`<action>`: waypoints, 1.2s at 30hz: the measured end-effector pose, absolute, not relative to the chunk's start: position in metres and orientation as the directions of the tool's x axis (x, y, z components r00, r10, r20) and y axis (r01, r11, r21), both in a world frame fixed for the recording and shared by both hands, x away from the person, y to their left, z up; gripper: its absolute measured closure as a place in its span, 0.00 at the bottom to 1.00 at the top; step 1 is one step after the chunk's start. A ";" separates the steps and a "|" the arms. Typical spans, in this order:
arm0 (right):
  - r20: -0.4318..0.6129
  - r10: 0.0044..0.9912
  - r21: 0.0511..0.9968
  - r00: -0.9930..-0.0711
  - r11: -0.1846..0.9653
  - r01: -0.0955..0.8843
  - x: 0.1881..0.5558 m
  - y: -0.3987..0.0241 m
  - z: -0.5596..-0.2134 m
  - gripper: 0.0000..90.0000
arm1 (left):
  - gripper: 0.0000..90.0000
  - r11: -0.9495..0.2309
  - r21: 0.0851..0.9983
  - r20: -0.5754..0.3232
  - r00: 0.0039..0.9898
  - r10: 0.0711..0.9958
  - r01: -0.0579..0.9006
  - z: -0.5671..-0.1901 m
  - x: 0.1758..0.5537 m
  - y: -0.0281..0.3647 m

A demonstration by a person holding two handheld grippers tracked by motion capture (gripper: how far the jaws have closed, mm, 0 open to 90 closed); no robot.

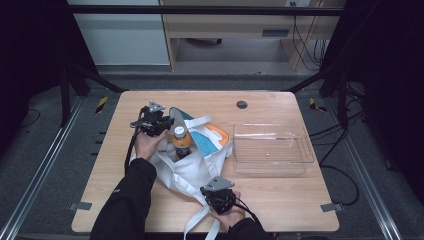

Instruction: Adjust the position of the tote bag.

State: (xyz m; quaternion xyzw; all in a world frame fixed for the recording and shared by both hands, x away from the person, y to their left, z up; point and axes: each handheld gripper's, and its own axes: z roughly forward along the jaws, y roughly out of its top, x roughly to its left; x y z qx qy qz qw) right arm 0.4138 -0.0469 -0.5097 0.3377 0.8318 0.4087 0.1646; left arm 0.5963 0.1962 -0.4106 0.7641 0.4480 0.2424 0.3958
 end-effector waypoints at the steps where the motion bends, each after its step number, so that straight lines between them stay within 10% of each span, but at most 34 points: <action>1: 0.002 0.696 0.791 -0.718 0.438 0.427 0.414 -0.047 -0.510 1.00 | 0.79 -0.285 0.827 0.016 0.487 0.873 0.484 -0.409 0.593 0.198; 23: 0.004 0.730 0.915 -0.683 0.273 0.297 0.426 -0.069 -0.442 0.84 | 0.63 -0.245 0.871 0.004 0.493 0.870 0.425 -0.408 0.465 0.232; 36: -0.042 0.772 0.919 -0.634 0.279 0.279 0.450 -0.066 -0.423 0.53 | 0.53 -0.285 0.842 0.016 0.506 0.862 0.459 -0.430 0.434 0.197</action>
